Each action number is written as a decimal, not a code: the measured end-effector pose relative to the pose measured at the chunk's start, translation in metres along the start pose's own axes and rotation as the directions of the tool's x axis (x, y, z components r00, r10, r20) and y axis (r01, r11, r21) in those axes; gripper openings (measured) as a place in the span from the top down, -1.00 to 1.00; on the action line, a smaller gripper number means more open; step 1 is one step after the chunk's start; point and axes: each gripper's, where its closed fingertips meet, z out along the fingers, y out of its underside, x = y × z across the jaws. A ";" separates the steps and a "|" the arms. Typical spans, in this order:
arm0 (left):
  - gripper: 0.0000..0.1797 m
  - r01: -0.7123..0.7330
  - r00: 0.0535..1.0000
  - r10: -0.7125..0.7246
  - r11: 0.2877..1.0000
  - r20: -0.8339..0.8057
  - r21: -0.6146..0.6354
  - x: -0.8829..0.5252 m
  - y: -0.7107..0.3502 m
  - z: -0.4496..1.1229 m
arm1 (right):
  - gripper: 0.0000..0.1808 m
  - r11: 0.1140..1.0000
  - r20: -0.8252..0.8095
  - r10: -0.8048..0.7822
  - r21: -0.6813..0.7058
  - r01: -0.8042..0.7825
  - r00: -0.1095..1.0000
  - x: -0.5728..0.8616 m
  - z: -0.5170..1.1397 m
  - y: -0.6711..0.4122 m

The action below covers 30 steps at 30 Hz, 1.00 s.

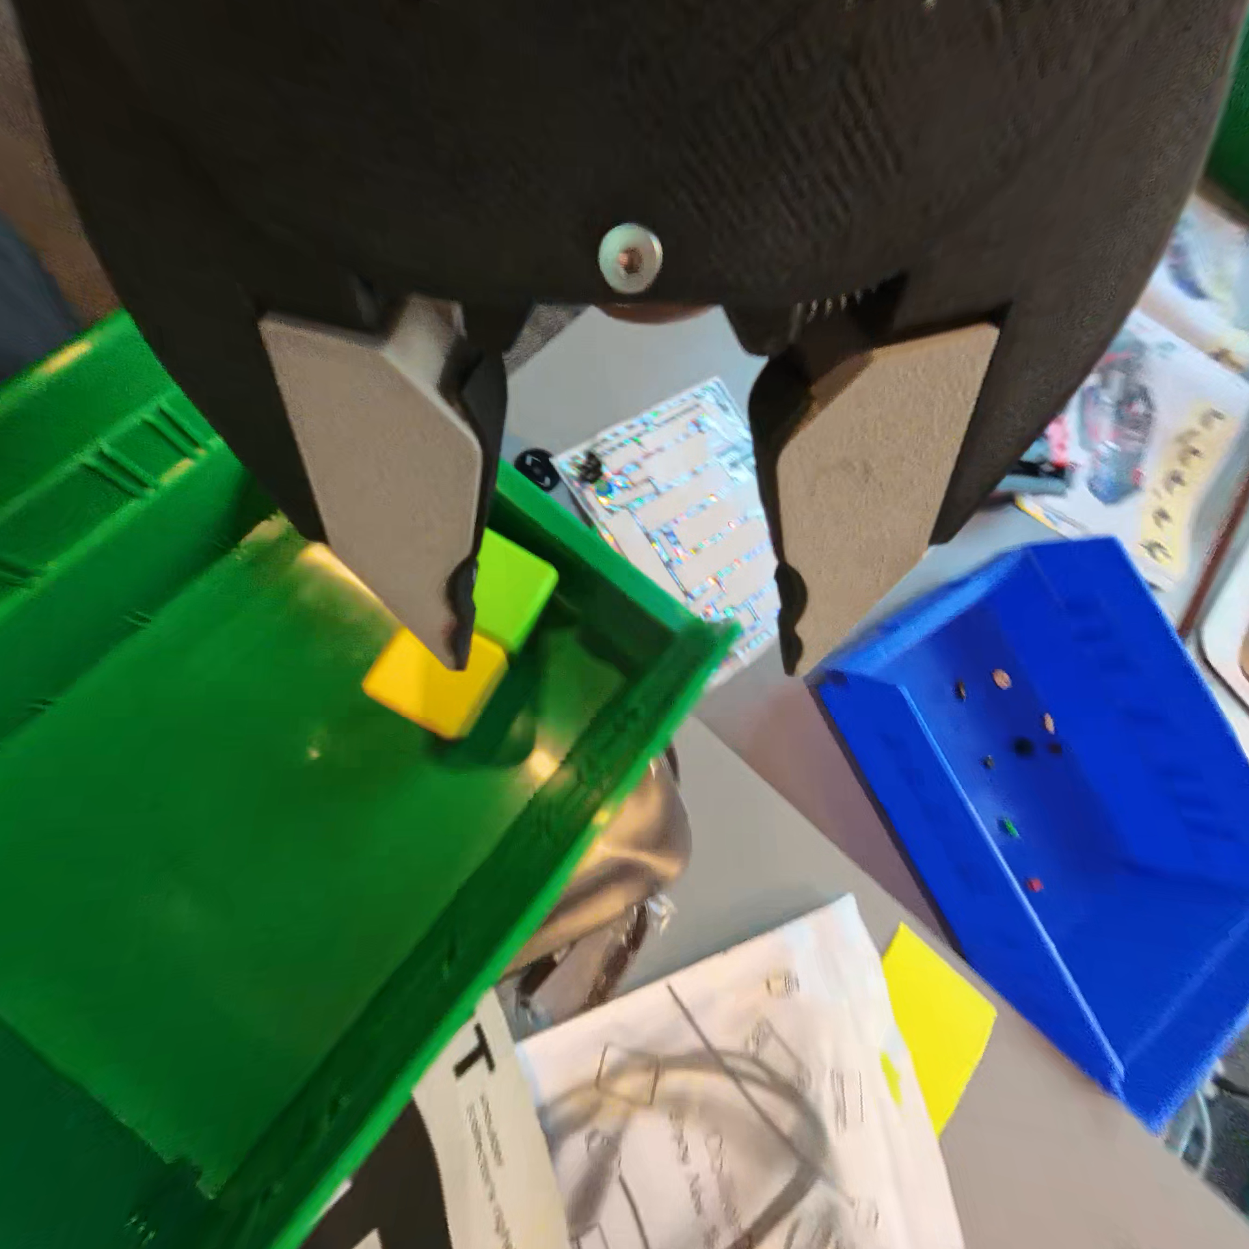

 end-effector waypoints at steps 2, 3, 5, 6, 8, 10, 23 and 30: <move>0.03 -0.075 0.997 0.075 0.997 -0.008 -0.019 -0.006 -0.022 0.010 | 0.90 1.000 0.005 0.014 0.010 -0.014 1.000 0.000 0.000 0.000; 0.02 -0.108 0.994 0.107 0.993 -0.011 -0.044 -0.008 -0.028 0.017 | 0.90 1.000 0.009 0.019 0.014 -0.019 1.000 0.000 0.000 0.000; 0.00 -0.175 0.984 0.169 0.979 -0.057 -0.109 -0.005 -0.032 0.030 | 0.90 1.000 0.016 0.022 0.019 -0.023 1.000 0.000 0.000 0.000; 0.05 -0.211 0.976 0.200 0.967 -0.084 -0.146 -0.002 -0.031 0.037 | 0.90 1.000 0.017 0.022 0.021 -0.023 1.000 0.000 0.000 -0.001; 0.23 -0.282 0.958 0.257 0.930 -0.129 -0.238 0.000 -0.020 0.051 | 0.90 0.999 0.021 0.022 0.026 -0.023 1.000 0.000 0.000 -0.001; 0.47 -0.331 0.941 0.290 0.892 -0.173 -0.307 0.003 -0.009 0.061 | 0.90 0.999 0.025 0.023 0.030 -0.024 0.999 0.000 0.000 -0.001; 0.94 -0.312 0.928 0.217 0.897 -0.303 -0.314 0.025 0.004 -0.006 | 0.52 0.958 0.159 -0.028 0.285 -0.019 0.987 0.007 -0.059 0.013; 0.96 0.116 0.923 -0.198 0.961 -0.331 -0.251 0.064 0.030 -0.064 | 0.27 0.859 0.494 0.154 0.360 -0.363 0.856 0.019 -0.096 0.076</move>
